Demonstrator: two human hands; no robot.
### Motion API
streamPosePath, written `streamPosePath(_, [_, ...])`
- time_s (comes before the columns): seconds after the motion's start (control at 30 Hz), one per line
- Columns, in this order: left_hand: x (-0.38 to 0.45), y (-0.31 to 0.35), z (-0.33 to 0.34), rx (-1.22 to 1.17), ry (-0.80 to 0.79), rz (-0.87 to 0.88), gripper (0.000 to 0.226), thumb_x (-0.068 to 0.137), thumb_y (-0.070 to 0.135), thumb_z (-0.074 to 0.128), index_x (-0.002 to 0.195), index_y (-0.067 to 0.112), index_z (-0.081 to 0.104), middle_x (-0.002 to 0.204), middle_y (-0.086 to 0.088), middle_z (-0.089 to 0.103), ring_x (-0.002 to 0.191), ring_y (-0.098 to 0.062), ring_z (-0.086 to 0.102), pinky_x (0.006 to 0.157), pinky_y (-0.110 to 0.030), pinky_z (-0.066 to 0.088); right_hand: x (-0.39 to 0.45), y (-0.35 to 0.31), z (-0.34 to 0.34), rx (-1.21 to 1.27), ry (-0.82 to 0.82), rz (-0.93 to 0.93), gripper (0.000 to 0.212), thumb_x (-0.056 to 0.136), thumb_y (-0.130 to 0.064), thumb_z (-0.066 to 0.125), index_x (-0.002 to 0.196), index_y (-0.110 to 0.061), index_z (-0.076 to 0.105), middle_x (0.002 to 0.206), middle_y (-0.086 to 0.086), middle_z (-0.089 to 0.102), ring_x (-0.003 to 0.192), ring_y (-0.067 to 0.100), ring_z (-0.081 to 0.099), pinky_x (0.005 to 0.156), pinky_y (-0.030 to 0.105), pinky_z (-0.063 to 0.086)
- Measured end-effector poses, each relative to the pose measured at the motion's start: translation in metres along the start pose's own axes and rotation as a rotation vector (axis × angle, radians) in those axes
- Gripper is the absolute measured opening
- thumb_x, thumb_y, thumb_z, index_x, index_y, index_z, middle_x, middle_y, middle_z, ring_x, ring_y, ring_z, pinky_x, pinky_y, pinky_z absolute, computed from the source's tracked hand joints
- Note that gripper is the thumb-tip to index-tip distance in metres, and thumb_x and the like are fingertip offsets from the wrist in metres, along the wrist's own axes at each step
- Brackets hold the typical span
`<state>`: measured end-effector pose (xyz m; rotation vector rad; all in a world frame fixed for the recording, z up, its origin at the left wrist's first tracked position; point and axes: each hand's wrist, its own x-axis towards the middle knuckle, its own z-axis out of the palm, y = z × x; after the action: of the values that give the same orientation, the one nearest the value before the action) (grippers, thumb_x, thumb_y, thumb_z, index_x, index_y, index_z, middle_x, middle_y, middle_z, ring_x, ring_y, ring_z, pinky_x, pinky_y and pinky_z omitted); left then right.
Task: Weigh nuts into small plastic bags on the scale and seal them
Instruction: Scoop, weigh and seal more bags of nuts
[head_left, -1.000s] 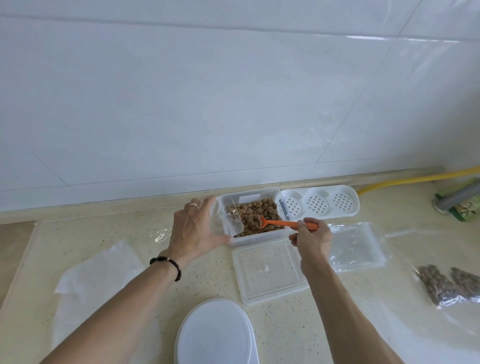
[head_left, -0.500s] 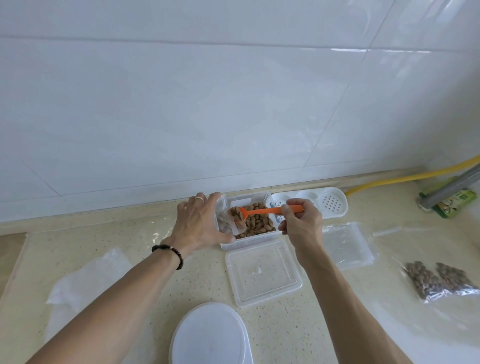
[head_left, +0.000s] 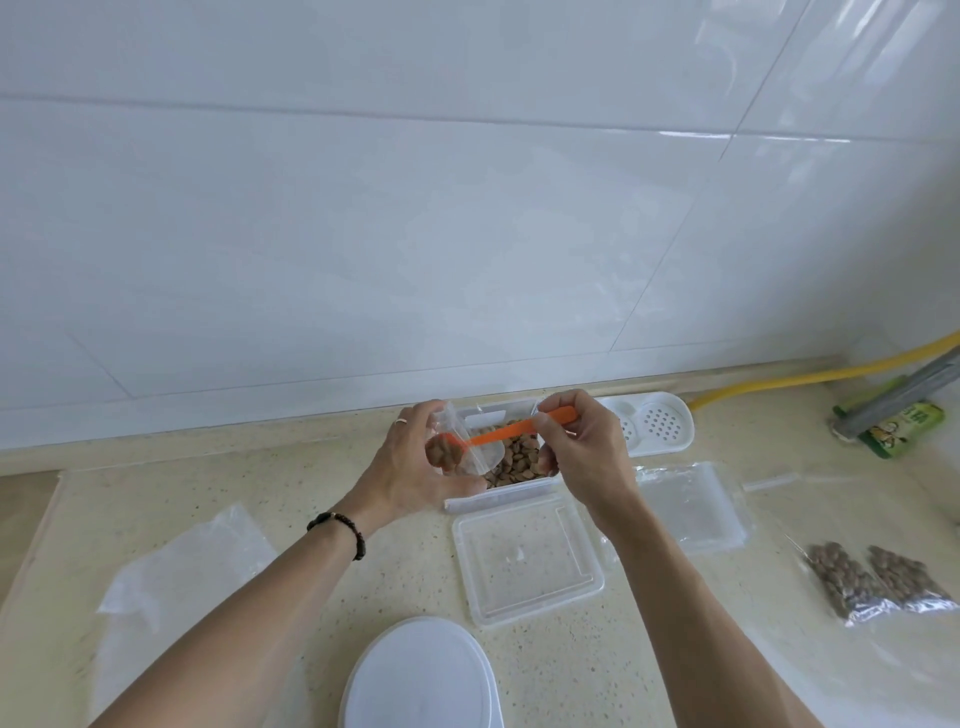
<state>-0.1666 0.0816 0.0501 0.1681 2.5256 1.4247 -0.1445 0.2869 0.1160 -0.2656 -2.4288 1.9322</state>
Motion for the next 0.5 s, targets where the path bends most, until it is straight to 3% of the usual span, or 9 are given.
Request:
streamPosePath(0.1, [-0.001,-0.002,-0.001,-0.039,0.059,0.002,0.096,0.049,0.053,0.086,0.128,0.037,0.034,0.121,0.009,0.043,0.111,-0.01,0.048,0.086,-0.022,0.045,0.001,-0.012,-0.002,-0.158,-0.018,-0.161,0.012,0.093,-0.007,0.062,0.087,-0.017,0.06,0.066,0.006,0.061,0.048,0.023,0.054,0.047,0.034,0.046])
streamPosePath(0.2, [-0.002,-0.004,0.0,-0.036,0.098,0.005,0.093,0.057,0.041,0.091,0.128,0.033,0.031,0.115,0.008,0.043,0.107,-0.008,0.047,0.076,-0.009,0.039,-0.006,-0.02,0.001,-0.353,-0.084,-0.323,0.013,0.093,-0.01,0.061,0.086,-0.02,0.057,0.066,0.0,0.062,0.055,0.027,0.049,0.052,0.037,0.041])
streamPosePath(0.37, [-0.003,-0.006,0.002,0.005,0.109,-0.01,0.11,0.06,0.042,0.089,0.145,0.028,0.02,0.117,0.003,0.04,0.114,-0.014,0.041,0.079,-0.017,0.037,-0.013,-0.029,0.007,-0.452,-0.087,-0.458,0.008,0.094,-0.011,0.059,0.089,-0.017,0.057,0.068,-0.001,0.062,0.052,0.013,0.042,0.05,0.021,0.032])
streamPosePath(0.5, [-0.003,-0.006,0.0,0.05,0.135,-0.022,0.114,0.055,0.05,0.085,0.146,0.029,0.02,0.119,0.002,0.041,0.112,-0.014,0.041,0.097,-0.036,0.041,-0.012,-0.027,0.007,-0.407,-0.035,-0.429,0.007,0.093,-0.012,0.061,0.088,-0.017,0.059,0.063,0.004,0.059,0.053,0.022,0.047,0.051,0.033,0.039])
